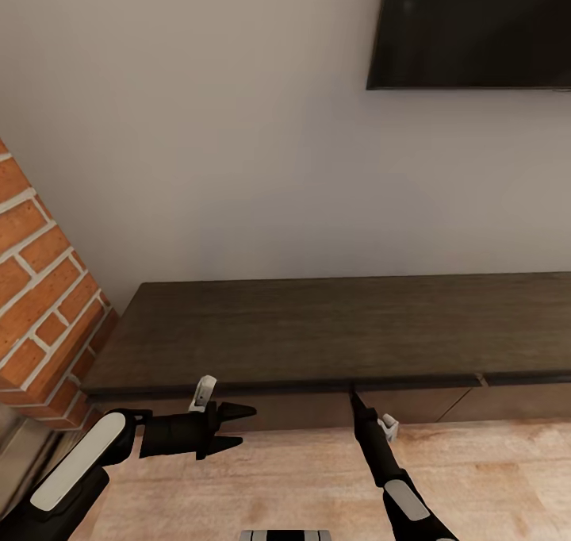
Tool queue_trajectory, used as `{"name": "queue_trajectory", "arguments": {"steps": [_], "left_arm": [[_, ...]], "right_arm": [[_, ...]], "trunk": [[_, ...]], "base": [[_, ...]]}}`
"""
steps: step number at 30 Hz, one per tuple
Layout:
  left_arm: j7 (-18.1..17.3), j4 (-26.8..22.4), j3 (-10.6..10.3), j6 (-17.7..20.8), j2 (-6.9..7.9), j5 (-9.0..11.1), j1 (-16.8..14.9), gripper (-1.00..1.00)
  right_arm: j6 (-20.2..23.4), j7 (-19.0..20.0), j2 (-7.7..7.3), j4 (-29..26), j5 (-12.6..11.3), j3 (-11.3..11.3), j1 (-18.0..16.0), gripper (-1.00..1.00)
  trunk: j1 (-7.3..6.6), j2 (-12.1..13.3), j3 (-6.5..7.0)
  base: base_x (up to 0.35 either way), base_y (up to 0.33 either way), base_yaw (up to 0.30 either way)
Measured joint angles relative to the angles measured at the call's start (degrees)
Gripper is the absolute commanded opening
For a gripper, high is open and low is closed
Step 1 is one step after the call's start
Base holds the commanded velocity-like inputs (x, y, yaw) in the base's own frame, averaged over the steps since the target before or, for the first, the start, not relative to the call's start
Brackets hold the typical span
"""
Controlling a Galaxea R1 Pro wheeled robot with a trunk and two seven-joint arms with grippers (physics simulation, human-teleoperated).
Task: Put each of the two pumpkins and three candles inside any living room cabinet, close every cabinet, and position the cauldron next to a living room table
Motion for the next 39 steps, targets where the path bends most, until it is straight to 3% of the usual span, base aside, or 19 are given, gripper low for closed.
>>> {"name": "queue_trajectory", "arguments": {"steps": [22,39], "left_arm": [[0.0,0.0,-0.1,0.0,0.00,0.0,0.0,1.00],[0.0,0.0,-0.1,0.0,-0.01,0.0,0.0,1.00]], "right_arm": [[-0.1,-0.6,0.00,0.1,0.2,-0.2,0.0,-1.00],[-0.1,-0.7,-0.01,0.0,-0.1,-0.5,0.0,-1.00]], "trunk": [[0.02,0.0,0.00],[0.04,0.0,0.00]], "base": [[-0.006,0.000,0.000],[-0.250,0.000,0.000]]}}
